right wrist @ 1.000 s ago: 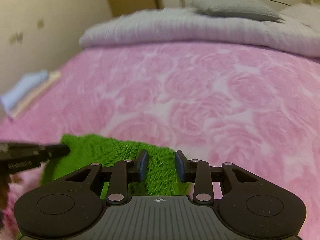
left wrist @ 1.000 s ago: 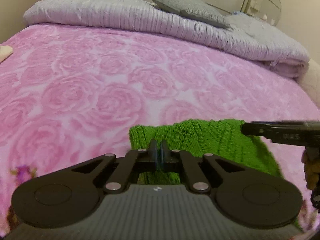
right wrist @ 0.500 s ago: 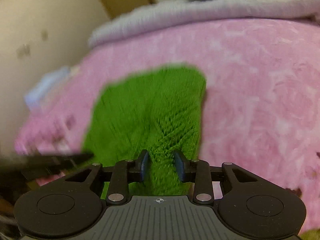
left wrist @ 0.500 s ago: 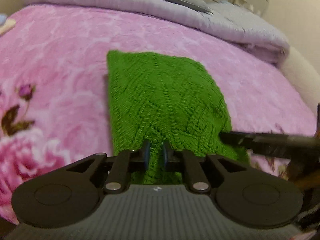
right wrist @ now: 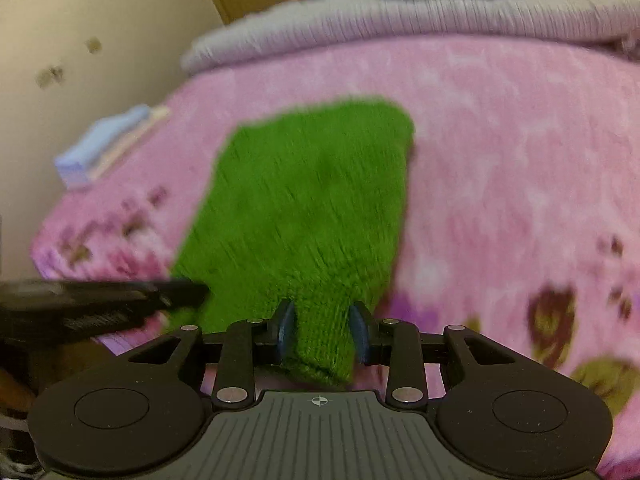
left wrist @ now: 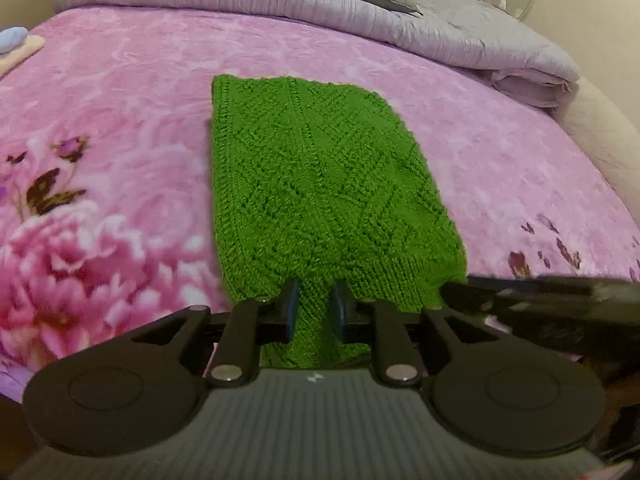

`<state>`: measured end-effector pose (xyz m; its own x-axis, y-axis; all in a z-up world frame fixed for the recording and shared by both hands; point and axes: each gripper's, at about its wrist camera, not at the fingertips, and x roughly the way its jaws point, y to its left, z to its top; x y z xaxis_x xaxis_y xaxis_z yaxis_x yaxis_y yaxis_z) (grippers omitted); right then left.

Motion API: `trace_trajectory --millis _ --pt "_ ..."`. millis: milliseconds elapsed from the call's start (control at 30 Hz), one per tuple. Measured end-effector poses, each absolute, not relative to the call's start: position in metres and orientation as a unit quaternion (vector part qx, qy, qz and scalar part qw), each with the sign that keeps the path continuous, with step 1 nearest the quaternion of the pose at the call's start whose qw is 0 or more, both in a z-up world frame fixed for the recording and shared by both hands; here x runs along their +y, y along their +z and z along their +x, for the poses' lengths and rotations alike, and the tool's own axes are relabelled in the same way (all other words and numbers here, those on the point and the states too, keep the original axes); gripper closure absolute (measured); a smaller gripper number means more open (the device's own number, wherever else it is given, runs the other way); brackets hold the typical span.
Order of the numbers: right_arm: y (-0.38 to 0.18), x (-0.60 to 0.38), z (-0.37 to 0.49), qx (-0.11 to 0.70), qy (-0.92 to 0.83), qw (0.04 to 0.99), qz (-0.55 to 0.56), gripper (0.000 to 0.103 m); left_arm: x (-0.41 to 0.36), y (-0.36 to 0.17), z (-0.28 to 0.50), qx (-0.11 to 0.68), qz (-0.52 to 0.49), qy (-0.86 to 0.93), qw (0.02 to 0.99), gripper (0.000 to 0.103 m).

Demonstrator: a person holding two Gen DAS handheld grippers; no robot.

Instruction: Fold clothes

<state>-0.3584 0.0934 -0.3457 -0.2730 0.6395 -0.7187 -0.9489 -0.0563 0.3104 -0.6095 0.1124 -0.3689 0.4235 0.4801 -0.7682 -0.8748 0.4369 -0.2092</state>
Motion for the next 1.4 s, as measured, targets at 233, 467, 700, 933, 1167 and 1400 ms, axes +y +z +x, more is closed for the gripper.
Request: trace_trajectory --millis 233,467,700,933,1167,1400 --pt "-0.318 0.077 -0.354 0.387 0.689 0.584 -0.185 0.069 0.087 -0.355 -0.613 0.328 -0.299 0.453 0.773 0.075" --pt "-0.307 0.044 -0.359 0.391 0.684 0.593 -0.166 0.036 0.058 -0.34 -0.618 0.326 -0.295 0.46 0.771 0.068" --pt "-0.284 0.023 -0.364 0.369 0.674 0.621 -0.156 0.036 0.037 -0.318 -0.621 0.314 -0.272 0.468 0.78 0.061" --pt "-0.269 -0.002 -0.369 0.349 0.666 0.643 -0.148 0.036 0.011 -0.303 -0.625 0.309 -0.252 0.473 0.786 0.06" --pt "-0.258 -0.019 -0.377 0.337 0.681 0.634 -0.142 0.036 -0.008 -0.292 -0.632 0.298 -0.243 0.478 0.789 0.059" --pt "-0.254 -0.019 -0.383 0.333 0.689 0.627 -0.145 0.036 -0.013 -0.285 -0.639 0.288 -0.245 0.489 0.787 0.057"
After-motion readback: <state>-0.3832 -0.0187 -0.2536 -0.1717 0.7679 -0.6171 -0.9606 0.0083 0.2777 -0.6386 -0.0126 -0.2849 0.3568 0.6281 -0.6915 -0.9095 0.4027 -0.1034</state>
